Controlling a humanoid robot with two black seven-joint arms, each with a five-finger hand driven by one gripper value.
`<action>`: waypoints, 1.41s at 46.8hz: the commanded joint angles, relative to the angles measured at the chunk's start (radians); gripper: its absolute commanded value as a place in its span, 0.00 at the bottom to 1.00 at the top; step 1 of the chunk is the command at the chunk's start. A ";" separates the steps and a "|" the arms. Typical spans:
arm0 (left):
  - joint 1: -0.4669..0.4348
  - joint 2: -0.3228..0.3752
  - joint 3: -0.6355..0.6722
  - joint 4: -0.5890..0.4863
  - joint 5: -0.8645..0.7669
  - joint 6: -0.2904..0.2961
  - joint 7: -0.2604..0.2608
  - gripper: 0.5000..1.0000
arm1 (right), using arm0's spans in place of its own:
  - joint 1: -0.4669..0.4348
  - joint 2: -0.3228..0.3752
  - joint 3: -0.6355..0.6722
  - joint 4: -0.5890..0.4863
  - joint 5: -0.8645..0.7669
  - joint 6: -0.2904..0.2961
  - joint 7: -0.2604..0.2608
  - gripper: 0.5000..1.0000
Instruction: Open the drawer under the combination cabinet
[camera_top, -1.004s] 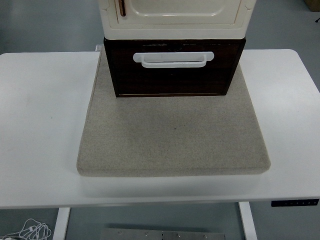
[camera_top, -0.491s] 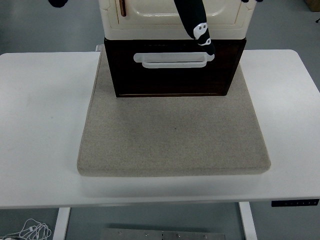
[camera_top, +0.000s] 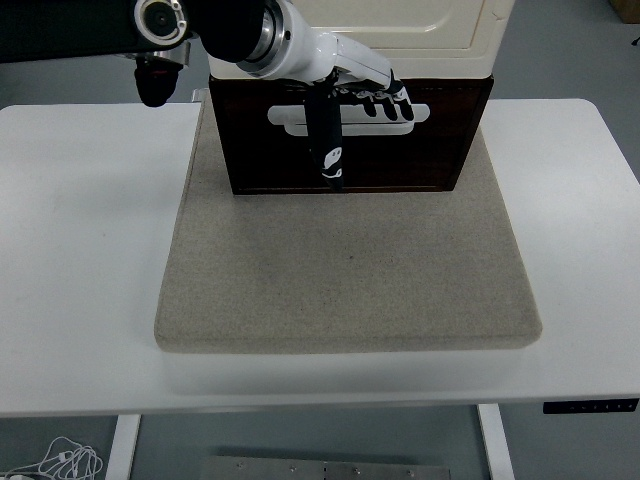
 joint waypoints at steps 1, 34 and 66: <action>0.003 -0.028 -0.001 0.006 -0.002 0.023 0.048 1.00 | 0.000 0.000 0.000 0.000 0.000 0.000 0.000 0.85; 0.033 -0.123 -0.004 0.118 -0.141 0.159 0.142 1.00 | 0.000 0.000 0.000 0.000 0.000 0.000 0.000 0.85; 0.075 -0.117 0.033 0.135 -0.138 0.194 0.142 1.00 | 0.000 0.000 0.000 0.000 0.000 0.000 0.000 0.85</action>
